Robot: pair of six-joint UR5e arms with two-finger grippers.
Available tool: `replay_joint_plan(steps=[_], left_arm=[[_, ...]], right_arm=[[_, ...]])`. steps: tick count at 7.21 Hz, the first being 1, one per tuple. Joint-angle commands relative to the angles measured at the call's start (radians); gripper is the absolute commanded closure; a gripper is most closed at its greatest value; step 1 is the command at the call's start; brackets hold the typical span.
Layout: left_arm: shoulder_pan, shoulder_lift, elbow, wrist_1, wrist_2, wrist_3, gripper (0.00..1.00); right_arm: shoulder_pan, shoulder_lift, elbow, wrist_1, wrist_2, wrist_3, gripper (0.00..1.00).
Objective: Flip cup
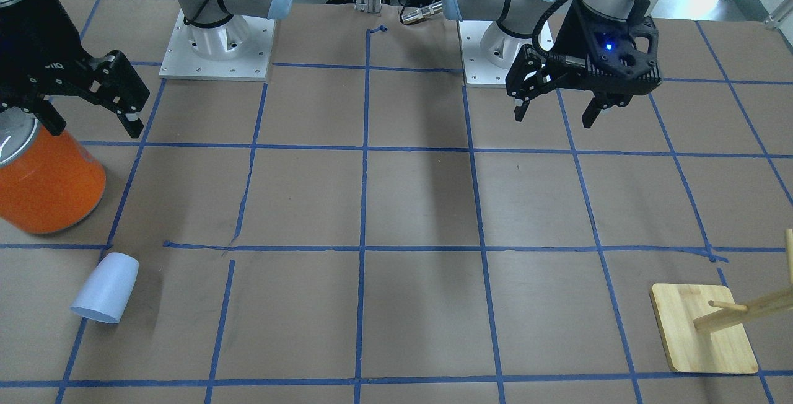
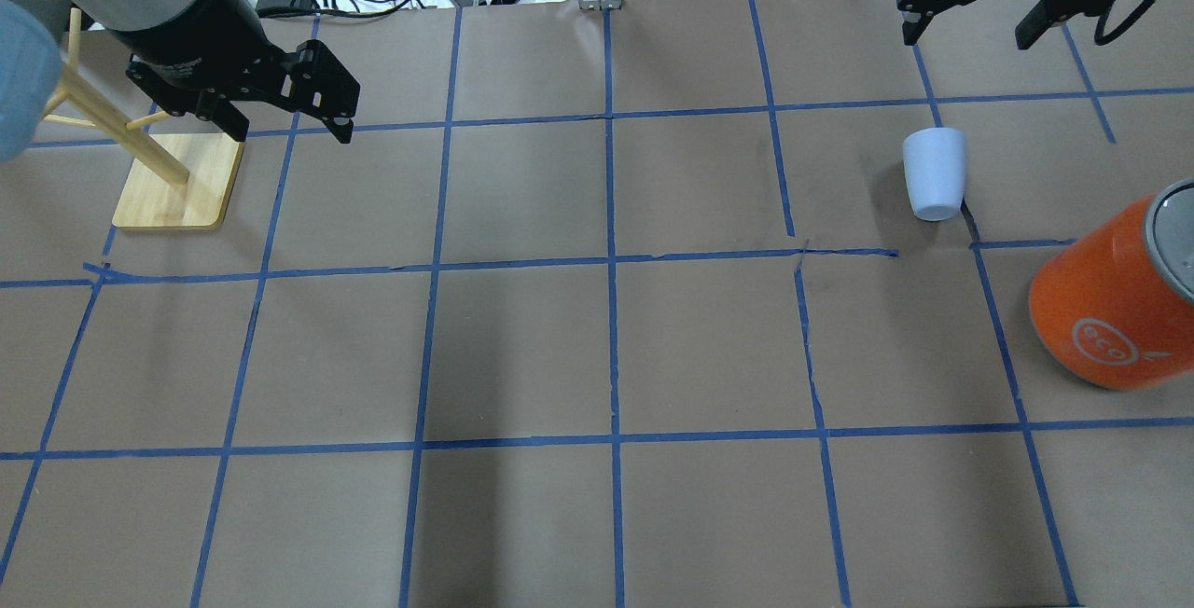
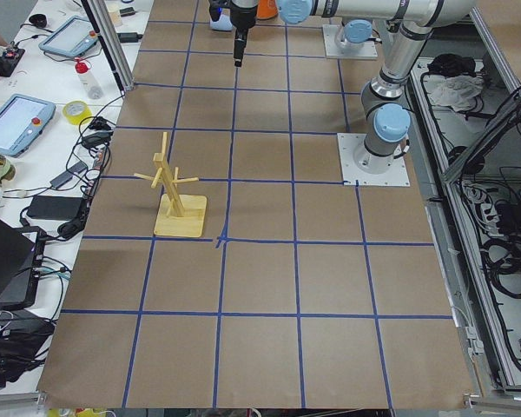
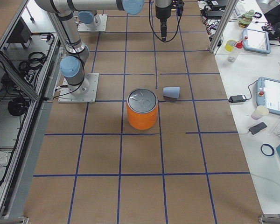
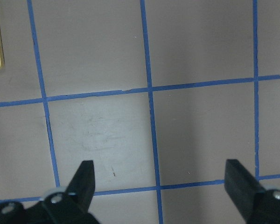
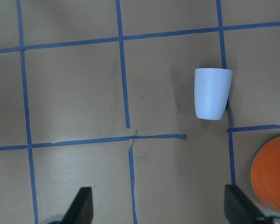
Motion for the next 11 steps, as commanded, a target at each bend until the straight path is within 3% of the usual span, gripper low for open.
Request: replay_joint_plan(steps=[1,7,10,11], left_arm=[[-0.001,0.0,-0.003,0.003,-0.001,-0.002,0.0],[-0.001,0.0,-0.009,0.009,-0.002,-0.003,0.0],[-0.001,0.0,-0.009,0.01,-0.002,-0.003,0.0],[-0.001,0.0,-0.011,0.009,-0.002,-0.003,0.0]], right_arm=[[-0.001,-0.002,0.0,0.003,-0.001,0.003,0.0],[-0.006,0.008,-0.005,-0.014,-0.017,-0.017,0.0],[-0.117,0.143,-0.017,-0.03,-0.009,-0.116,0.0],[-0.138,0.208,0.0,-0.106,-0.015,-0.16,0.0]])
